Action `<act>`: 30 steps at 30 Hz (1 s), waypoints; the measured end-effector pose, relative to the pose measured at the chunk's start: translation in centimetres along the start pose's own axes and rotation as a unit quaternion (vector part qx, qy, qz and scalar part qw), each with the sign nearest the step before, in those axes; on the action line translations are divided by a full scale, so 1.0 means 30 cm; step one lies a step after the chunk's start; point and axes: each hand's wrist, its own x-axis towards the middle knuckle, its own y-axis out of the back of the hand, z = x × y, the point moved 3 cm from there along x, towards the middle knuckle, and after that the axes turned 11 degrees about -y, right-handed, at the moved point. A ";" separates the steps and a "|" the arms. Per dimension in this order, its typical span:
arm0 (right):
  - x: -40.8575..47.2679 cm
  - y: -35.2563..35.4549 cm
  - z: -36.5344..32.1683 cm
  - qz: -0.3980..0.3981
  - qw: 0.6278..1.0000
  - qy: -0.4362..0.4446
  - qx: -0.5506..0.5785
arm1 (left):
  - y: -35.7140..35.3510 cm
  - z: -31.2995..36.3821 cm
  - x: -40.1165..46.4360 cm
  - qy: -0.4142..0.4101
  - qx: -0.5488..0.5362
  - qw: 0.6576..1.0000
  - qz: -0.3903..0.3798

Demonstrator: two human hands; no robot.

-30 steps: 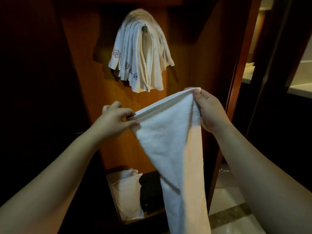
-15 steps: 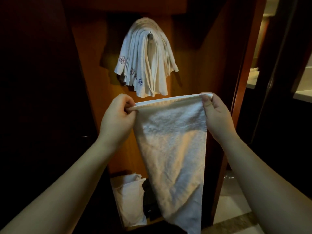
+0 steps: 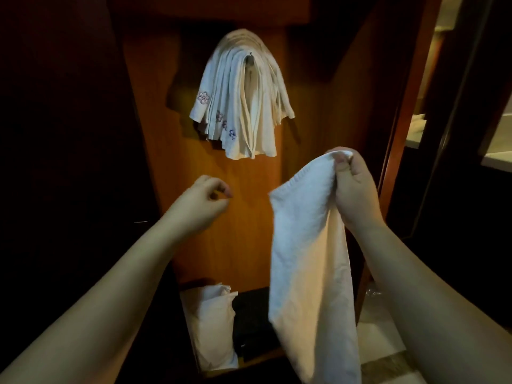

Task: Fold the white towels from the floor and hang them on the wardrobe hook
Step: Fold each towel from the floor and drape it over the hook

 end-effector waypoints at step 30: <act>0.064 0.062 0.050 -0.054 0.997 -0.051 0.021 | -0.138 0.055 0.010 0.032 -0.481 0.870 0.101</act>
